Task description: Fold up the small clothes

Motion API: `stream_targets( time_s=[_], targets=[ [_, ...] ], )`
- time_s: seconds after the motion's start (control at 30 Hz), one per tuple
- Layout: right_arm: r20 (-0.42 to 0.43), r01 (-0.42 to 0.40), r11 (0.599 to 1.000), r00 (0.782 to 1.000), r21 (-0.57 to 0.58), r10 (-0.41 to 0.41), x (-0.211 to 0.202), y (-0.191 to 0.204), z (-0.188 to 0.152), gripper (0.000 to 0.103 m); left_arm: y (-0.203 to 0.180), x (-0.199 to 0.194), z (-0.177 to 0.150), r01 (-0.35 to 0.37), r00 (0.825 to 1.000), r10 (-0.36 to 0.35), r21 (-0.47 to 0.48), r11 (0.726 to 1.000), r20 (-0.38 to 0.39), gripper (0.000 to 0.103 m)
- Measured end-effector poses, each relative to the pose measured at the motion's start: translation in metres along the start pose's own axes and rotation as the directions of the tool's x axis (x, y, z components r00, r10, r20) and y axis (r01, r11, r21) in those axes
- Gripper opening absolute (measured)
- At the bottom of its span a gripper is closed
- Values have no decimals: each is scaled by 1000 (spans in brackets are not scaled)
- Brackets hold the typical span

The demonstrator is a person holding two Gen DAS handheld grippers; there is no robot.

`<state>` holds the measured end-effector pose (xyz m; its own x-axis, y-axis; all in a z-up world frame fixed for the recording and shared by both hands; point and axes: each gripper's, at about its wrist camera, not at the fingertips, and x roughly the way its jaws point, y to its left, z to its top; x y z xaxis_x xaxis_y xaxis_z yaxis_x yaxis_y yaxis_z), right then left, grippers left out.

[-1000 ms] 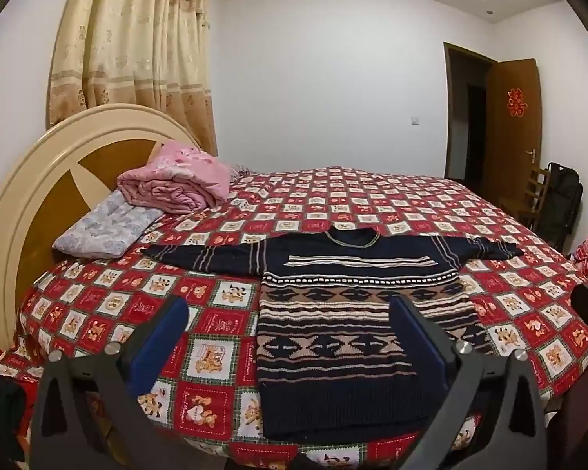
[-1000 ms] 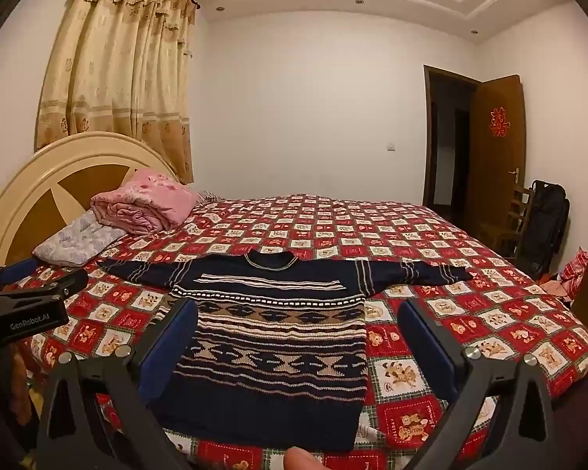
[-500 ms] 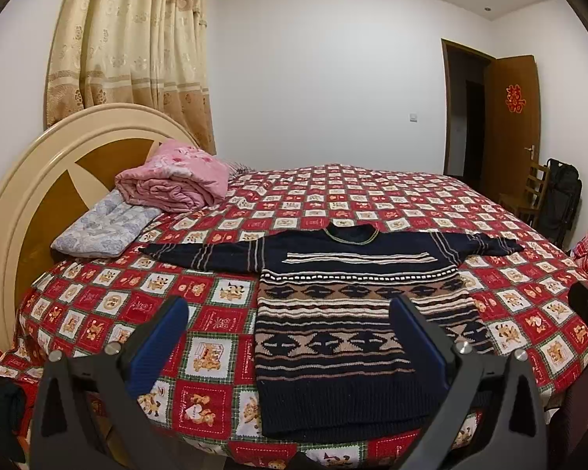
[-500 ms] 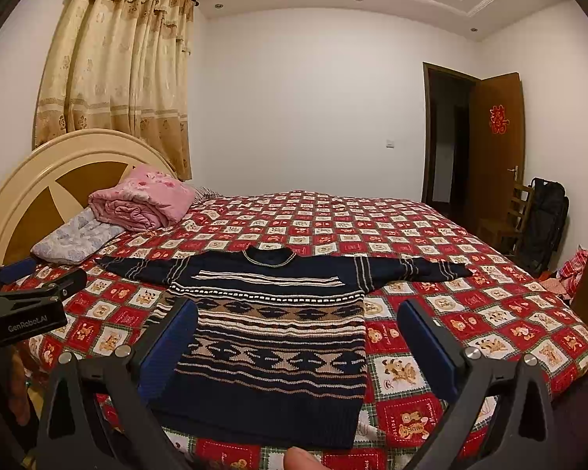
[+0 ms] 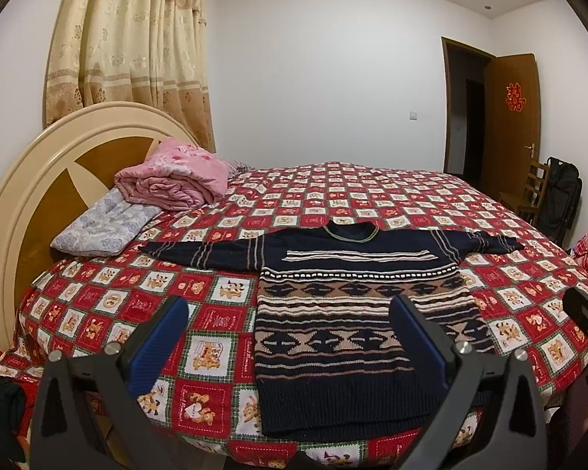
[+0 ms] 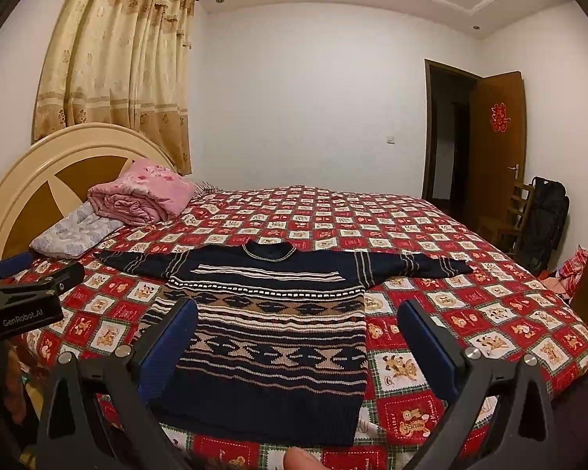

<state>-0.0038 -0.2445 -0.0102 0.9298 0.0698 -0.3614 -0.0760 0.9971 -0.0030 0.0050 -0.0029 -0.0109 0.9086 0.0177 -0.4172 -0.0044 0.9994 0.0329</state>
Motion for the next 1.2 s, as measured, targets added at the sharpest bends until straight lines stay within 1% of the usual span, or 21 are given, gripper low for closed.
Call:
stream_targets(
  time_s=[1.2],
  targets=[
    [-22,0,1000,1000,-8,0,4,4,-6,102,-1,1,-4,1,1000,-1,-2,1000,-8,103]
  ],
)
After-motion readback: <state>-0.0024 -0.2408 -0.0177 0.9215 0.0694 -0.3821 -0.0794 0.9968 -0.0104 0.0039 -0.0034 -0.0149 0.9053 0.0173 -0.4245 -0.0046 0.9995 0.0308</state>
